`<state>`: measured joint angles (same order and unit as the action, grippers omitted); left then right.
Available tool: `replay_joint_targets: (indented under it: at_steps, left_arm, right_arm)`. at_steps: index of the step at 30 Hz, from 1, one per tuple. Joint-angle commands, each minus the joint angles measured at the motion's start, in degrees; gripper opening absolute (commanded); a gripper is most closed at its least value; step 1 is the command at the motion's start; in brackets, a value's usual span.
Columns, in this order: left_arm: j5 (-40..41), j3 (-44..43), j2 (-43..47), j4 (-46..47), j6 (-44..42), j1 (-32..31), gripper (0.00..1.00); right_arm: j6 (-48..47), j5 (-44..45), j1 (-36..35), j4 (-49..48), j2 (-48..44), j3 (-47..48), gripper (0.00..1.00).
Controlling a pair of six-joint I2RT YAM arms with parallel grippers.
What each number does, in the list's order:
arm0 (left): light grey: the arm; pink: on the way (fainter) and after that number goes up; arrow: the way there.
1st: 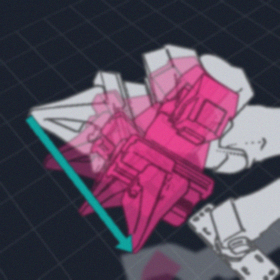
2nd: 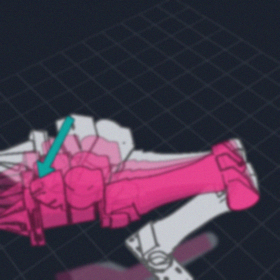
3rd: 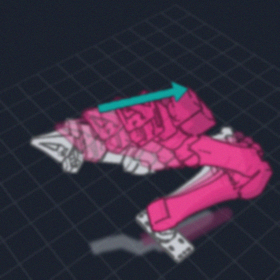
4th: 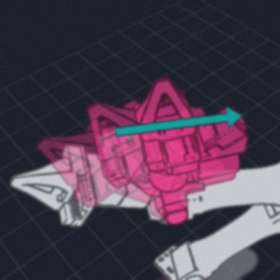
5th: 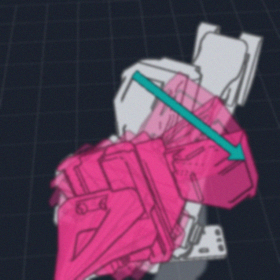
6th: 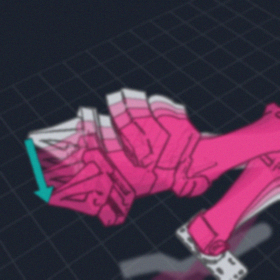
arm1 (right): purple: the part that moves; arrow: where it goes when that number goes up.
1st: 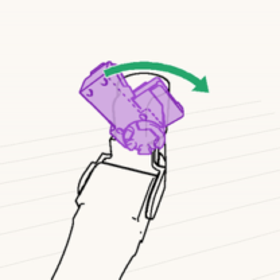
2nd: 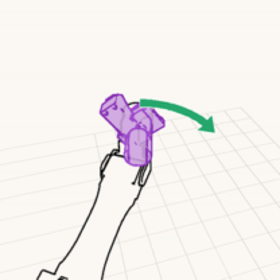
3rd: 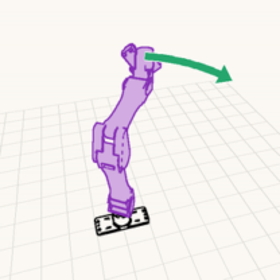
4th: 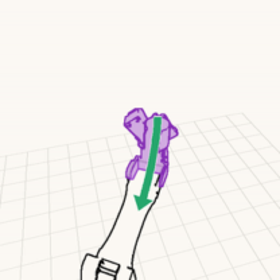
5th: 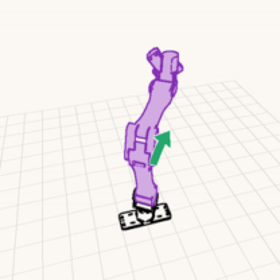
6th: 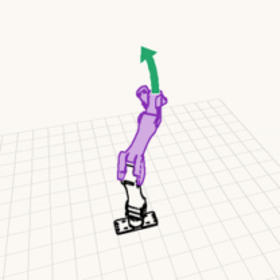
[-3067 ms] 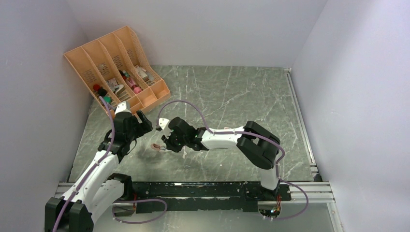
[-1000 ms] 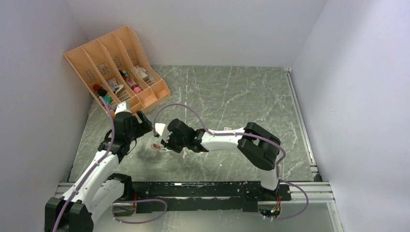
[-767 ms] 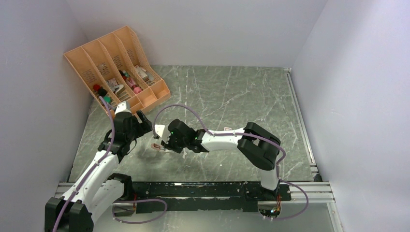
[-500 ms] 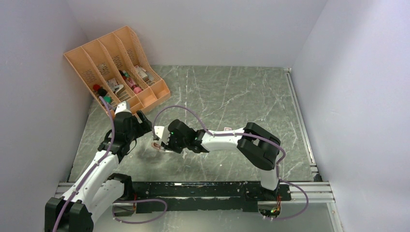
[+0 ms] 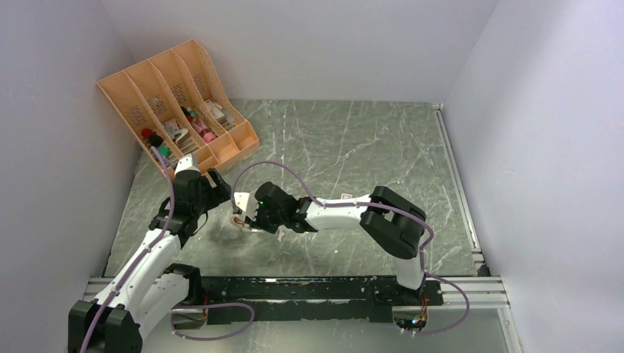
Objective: Load the staples into the stapler
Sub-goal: Install the staple into the stapler.
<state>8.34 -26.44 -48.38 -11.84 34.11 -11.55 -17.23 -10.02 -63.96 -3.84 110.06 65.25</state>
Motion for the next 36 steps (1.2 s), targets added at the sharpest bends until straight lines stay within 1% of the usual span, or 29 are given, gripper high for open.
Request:
replay_joint_targets:
  at_steps: [1,18,29,36]
  left_arm:
    - [-0.8,-1.0,0.2,1.4,-0.2,0.4,0.83]
    - [-0.8,-0.8,0.2,1.6,-0.1,0.4,0.84]
    - [-0.7,-1.0,0.2,1.6,-0.2,0.4,0.84]
    - [-0.6,-1.0,0.3,1.6,-0.1,0.4,0.84]
  right_arm:
    - [-0.2,0.2,-0.3,2.7,1.7,0.9,0.17]
    - [0.3,0.8,-0.3,4.8,3.5,3.0,0.18]
    - [1.3,-0.3,-0.3,3.8,3.0,2.8,0.34]
    - [2.1,0.0,-0.4,2.5,1.6,2.5,0.43]
